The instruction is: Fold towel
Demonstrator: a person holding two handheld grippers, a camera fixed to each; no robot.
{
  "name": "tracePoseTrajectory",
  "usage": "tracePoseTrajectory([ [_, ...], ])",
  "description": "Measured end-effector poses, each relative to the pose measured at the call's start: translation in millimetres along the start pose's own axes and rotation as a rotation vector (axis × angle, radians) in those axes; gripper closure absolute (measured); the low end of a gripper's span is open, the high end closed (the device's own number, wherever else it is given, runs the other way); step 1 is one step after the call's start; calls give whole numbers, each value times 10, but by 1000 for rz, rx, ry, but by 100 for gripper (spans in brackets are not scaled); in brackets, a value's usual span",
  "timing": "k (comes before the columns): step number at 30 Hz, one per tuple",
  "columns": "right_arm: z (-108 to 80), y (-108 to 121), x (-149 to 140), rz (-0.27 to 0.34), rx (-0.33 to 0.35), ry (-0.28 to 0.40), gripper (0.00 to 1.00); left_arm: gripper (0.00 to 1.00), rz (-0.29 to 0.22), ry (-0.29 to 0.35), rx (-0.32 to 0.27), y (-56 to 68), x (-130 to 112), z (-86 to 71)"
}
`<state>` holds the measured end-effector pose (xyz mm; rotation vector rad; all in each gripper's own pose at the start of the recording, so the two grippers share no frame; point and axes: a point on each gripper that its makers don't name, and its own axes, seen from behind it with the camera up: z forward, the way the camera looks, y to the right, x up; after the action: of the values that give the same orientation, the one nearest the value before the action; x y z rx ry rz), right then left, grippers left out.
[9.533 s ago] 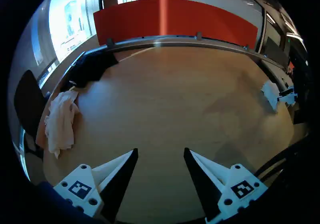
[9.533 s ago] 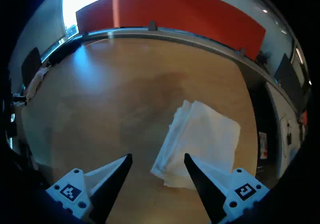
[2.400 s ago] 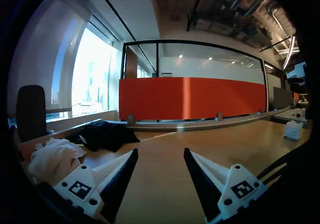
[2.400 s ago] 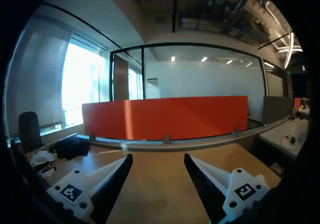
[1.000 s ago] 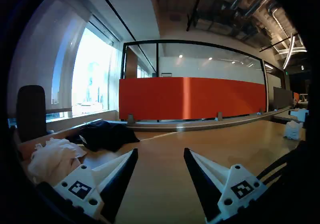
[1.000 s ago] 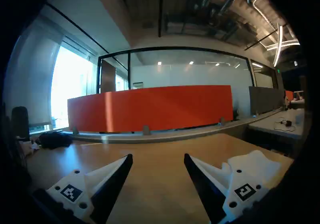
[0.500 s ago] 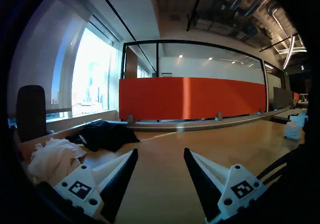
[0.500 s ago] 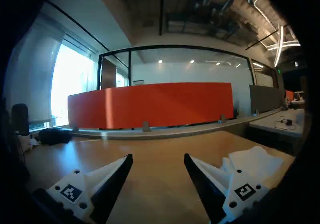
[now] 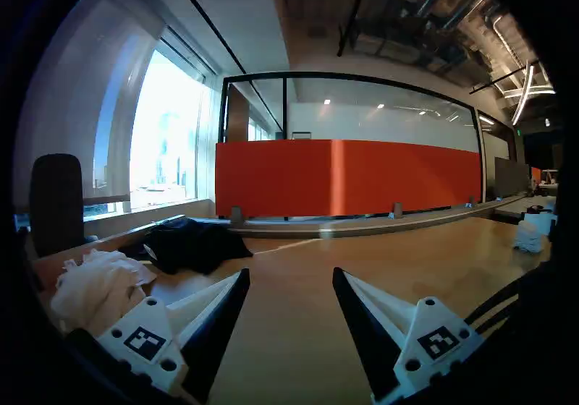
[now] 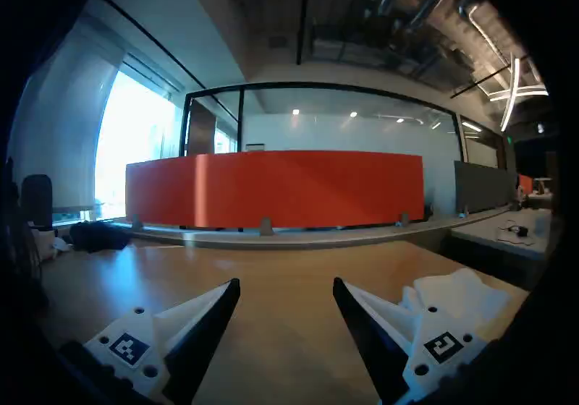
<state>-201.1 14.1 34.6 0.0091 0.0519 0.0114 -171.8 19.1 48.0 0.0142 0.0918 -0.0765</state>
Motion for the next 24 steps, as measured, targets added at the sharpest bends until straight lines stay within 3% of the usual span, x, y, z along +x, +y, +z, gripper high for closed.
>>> tracePoseTrajectory([
  [24,11,-44,-30,-14,5,-2,1,16,0,0,0,0,5,2],
])
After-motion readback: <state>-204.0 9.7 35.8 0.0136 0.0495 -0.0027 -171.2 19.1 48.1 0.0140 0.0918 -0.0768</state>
